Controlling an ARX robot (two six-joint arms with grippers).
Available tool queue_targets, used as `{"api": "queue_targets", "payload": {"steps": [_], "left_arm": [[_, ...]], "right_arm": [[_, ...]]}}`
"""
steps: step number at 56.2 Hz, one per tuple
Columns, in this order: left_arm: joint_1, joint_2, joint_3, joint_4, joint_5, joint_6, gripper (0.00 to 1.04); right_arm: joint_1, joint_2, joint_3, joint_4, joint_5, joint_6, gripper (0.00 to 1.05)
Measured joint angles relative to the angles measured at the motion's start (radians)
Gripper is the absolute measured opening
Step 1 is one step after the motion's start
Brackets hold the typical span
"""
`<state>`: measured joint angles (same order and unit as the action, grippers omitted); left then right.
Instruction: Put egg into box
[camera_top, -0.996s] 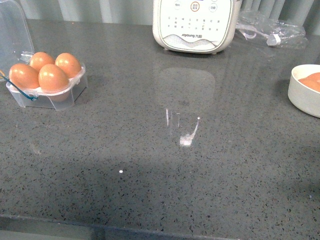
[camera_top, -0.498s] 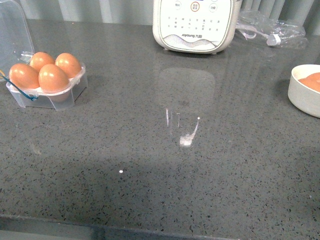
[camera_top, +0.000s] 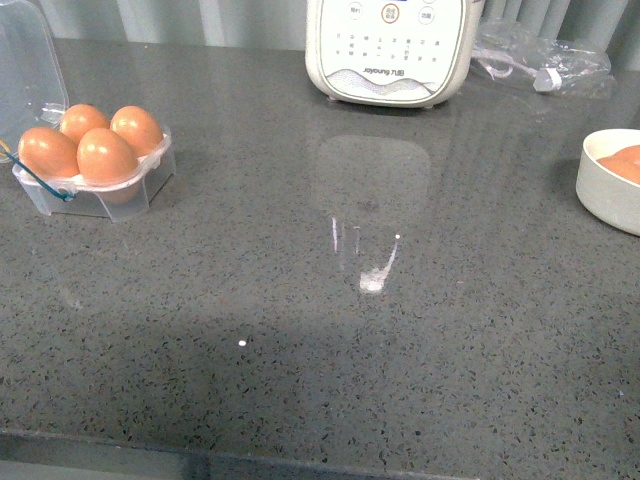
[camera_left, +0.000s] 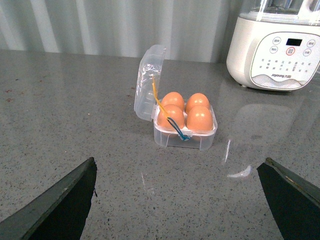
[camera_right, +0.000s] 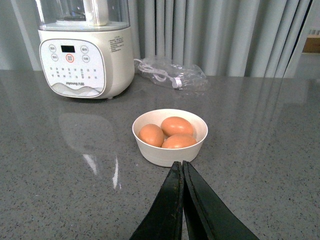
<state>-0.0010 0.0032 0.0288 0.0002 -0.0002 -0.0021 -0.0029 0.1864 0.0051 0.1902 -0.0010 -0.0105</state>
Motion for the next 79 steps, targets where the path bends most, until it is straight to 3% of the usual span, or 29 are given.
{"api": "queue_targets", "payload": {"steps": [9, 21, 32, 46, 52, 73, 75, 79], "left_arm": [[0.000, 0.000, 0.000, 0.000, -0.001, 0.000, 0.98], [0.000, -0.001, 0.000, 0.000, 0.000, 0.000, 0.98], [0.000, -0.001, 0.000, 0.000, 0.000, 0.000, 0.98], [0.000, -0.001, 0.000, 0.000, 0.000, 0.000, 0.98], [0.000, -0.001, 0.000, 0.000, 0.000, 0.000, 0.98], [-0.002, 0.004, 0.002, -0.006, -0.005, -0.002, 0.98], [-0.023, 0.051, 0.038, -0.116, -0.082, -0.038, 0.98], [-0.038, 0.181, 0.113, -0.317, -0.146, -0.091, 0.98]], "right_arm": [[0.000, -0.154, 0.001, -0.183, 0.000, 0.000, 0.03], [0.000, -0.182, 0.001, -0.190, 0.000, -0.001, 0.04], [0.000, -0.182, 0.001, -0.190, 0.000, 0.000, 0.34], [0.000, -0.182, 0.001, -0.190, 0.000, 0.000, 0.85], [0.000, -0.182, 0.001, -0.190, 0.000, 0.001, 0.99], [0.000, -0.182, 0.001, -0.190, 0.000, 0.001, 0.97], [0.000, -0.182, 0.001, -0.190, 0.000, 0.001, 0.97], [0.000, -0.182, 0.001, -0.190, 0.000, 0.001, 0.97]]}}
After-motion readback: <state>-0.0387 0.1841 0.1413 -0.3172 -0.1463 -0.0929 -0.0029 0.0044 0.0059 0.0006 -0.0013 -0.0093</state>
